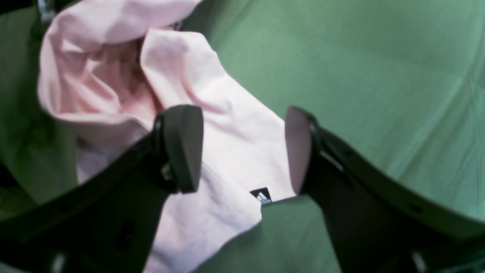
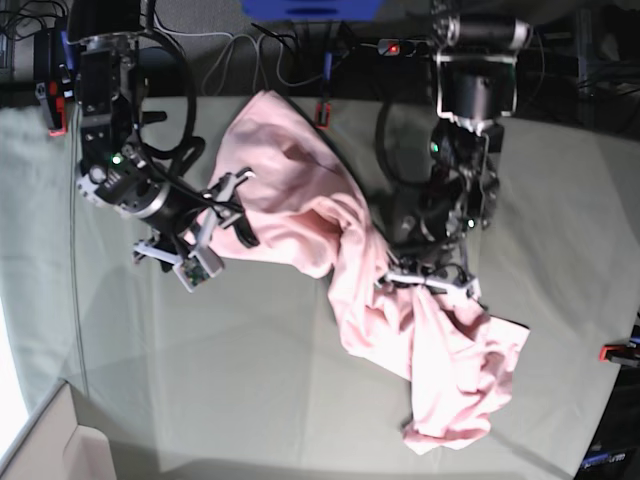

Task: Layout the t-shirt on the table in an organized manner, then fold the t-shirt properly
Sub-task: 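Lift and drag the t-shirt toward the left gripper's side, then pull a t-shirt edge outward with the right gripper and release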

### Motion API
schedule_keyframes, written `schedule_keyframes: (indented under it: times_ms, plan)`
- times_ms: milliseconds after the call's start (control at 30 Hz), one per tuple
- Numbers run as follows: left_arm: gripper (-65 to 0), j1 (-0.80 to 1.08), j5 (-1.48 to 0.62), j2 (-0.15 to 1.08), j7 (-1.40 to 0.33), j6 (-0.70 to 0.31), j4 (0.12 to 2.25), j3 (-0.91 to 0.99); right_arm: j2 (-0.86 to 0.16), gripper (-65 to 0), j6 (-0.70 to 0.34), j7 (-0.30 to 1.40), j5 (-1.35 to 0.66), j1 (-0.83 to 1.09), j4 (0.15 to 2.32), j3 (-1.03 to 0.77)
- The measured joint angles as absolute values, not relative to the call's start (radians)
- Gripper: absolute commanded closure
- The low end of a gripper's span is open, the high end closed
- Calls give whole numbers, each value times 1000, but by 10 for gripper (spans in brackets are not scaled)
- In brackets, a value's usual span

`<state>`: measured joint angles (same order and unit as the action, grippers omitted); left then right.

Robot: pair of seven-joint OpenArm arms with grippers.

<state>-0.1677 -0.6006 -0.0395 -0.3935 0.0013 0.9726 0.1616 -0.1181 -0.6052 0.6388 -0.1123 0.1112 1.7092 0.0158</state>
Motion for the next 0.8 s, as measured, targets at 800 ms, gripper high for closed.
schedule_keyframes:
  times_ms: [800]
  plan:
    - [-2, 101, -594, 224, -431, 4, 1364, 398, 102, -350, -606, 639, -118, -121, 1391, 237]
